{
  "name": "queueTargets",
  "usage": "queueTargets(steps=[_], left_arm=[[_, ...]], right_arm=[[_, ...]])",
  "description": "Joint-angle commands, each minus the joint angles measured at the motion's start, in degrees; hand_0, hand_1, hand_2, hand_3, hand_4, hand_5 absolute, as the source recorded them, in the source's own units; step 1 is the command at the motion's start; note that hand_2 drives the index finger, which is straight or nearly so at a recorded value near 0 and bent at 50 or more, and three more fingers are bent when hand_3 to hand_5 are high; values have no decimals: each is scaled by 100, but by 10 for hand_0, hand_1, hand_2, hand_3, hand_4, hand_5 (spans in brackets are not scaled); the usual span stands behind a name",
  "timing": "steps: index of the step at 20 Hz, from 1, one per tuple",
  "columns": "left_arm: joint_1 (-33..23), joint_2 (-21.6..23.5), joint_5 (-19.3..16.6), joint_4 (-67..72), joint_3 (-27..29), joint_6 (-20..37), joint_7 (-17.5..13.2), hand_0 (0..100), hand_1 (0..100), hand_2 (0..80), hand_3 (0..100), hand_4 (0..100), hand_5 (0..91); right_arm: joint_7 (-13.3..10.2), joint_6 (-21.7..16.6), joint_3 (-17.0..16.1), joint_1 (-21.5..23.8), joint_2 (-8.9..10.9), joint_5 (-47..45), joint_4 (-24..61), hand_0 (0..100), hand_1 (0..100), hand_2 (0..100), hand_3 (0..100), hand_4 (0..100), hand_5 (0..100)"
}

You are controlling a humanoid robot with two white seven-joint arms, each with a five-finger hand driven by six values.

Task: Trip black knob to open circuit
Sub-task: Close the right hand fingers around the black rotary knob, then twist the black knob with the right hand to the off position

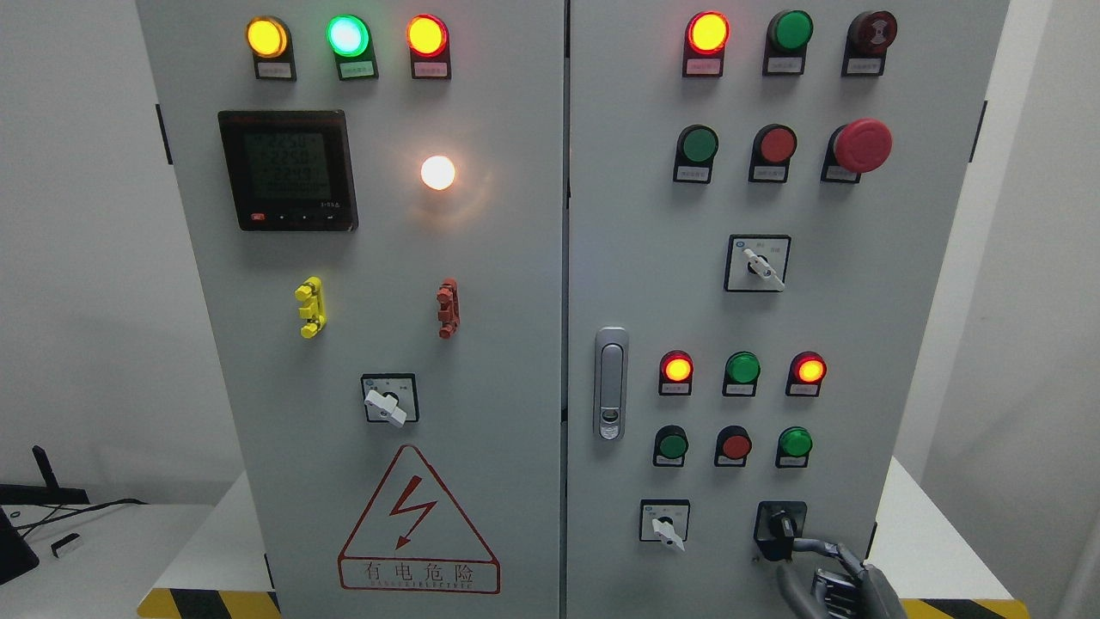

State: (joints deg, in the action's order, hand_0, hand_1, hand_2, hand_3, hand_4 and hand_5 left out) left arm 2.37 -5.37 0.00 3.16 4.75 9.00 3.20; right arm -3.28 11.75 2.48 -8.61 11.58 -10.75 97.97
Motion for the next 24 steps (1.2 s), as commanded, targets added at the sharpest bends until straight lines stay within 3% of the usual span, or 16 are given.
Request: queueTargets(steps=[1, 24], left_arm=[[0, 1, -176, 0, 0, -3, -3, 120, 389, 0, 0, 0, 0], [0, 1, -176, 0, 0, -3, -3, 120, 389, 0, 0, 0, 0]], right_arm=[[11, 2, 24, -9, -24, 3, 38, 381, 746, 372, 1000, 1000, 946], [73, -24, 253, 17, -77, -6, 90, 388, 749, 383, 1000, 1000, 945]])
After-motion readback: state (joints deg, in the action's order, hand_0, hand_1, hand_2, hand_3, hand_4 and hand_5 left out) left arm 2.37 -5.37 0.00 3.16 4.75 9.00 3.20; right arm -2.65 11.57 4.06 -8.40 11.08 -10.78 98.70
